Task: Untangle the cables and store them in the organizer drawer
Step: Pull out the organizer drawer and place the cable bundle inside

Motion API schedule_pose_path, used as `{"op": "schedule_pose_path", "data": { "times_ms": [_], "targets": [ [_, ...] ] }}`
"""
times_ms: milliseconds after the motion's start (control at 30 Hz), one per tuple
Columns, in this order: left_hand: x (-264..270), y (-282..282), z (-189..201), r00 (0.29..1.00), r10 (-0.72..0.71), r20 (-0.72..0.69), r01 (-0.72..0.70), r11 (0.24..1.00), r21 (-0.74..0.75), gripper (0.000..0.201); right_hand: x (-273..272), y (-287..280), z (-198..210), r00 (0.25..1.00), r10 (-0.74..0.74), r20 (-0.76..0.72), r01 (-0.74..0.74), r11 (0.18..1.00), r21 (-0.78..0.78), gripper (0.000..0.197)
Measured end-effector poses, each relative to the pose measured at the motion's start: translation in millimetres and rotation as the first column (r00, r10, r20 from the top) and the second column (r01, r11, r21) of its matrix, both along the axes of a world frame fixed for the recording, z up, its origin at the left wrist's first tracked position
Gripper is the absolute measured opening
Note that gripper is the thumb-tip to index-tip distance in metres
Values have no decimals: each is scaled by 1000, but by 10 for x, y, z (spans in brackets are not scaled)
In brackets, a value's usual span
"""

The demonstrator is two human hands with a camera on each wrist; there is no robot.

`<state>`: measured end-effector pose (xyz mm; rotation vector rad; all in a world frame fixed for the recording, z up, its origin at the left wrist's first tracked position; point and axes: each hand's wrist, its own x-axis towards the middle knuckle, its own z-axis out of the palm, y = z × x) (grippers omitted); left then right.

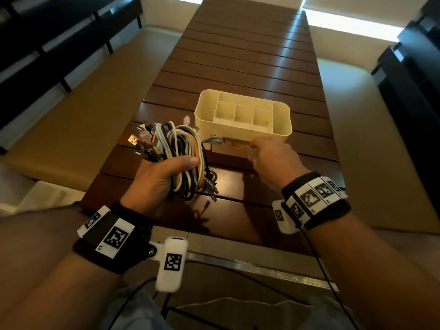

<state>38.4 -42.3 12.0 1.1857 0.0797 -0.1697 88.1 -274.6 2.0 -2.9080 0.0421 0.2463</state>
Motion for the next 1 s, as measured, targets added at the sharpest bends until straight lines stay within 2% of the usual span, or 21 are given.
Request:
{"op": "schedule_pose_path", "data": {
  "times_ms": [167, 267, 333, 400, 500, 567, 667, 800, 900, 1000],
  "targets": [
    [11, -17, 3, 1000, 0, 8, 0, 1000, 11, 36, 61, -39, 62, 997, 3, -71, 2, 997, 75, 6],
    [27, -10, -22, 1000, -19, -13, 19, 1000, 12, 45, 70, -67, 106, 994, 43, -99, -31, 993, 118, 8],
    [26, -5, -15, 1000, -27, -13, 27, 1000, 10, 41, 56, -83, 136, 990, 66, -126, -47, 988, 147, 7],
    [28, 5, -10, 999, -31, 9, 31, 999, 16, 37, 36, -91, 140, 984, 94, -149, -79, 991, 109, 12],
    [36, 15, 15, 998, -25, 51, 23, 998, 53, 47, 3, -99, 133, 976, 129, -176, -113, 988, 101, 15],
    [37, -8, 73, 993, -47, 112, 33, 992, 124, 49, -44, -106, 137, 961, 171, -216, -143, 980, 139, 14],
    [84, -124, 181, 969, -110, 222, 65, 978, 199, 39, -133, -104, 161, 933, 208, -295, -170, 974, 147, 14],
    [241, -419, 249, 902, -271, 337, 148, 925, 349, 37, -232, -121, 205, 921, 209, -328, -143, 967, 213, 10],
    [353, -667, 212, 864, -330, 380, 129, 875, 466, 38, -305, -141, 219, 921, 205, -332, -138, 967, 215, 9],
    [447, -816, 61, 851, -398, 343, 155, 813, 561, 53, -364, -162, 210, 926, 204, -317, -147, 970, 193, 12]
  ]
}}
